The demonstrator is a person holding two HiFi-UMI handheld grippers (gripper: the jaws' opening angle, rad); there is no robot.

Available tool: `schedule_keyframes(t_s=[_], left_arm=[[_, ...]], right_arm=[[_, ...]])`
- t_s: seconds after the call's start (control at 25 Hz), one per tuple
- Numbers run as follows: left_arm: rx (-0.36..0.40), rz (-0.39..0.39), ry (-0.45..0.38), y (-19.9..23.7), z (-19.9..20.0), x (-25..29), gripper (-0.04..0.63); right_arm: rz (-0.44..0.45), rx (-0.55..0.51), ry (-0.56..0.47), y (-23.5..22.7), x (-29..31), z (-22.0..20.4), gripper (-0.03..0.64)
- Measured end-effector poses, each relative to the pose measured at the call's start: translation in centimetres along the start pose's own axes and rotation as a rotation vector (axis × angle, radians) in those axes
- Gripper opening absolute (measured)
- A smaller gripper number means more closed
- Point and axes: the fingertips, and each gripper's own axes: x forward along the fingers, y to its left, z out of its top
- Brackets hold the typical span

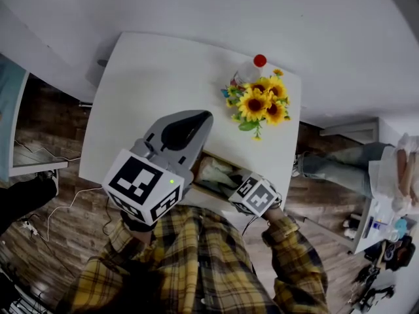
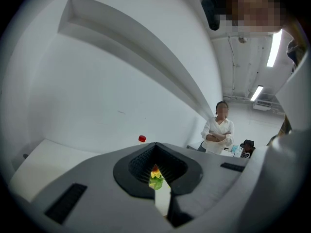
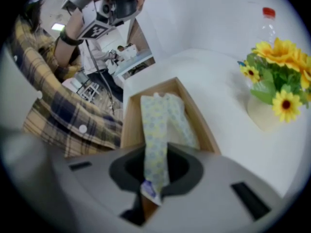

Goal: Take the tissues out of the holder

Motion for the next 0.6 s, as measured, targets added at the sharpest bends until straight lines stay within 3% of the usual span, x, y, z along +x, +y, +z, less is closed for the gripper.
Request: schedule_keyframes(t_s=[0.6], left_arm=[[0.010, -0.044, -0.038, -1.3, 1.2, 0.0, 0.014]], right_arm=[[-0.048, -0.045, -0.069, 1.0, -4.8, 1.4, 0.052]])
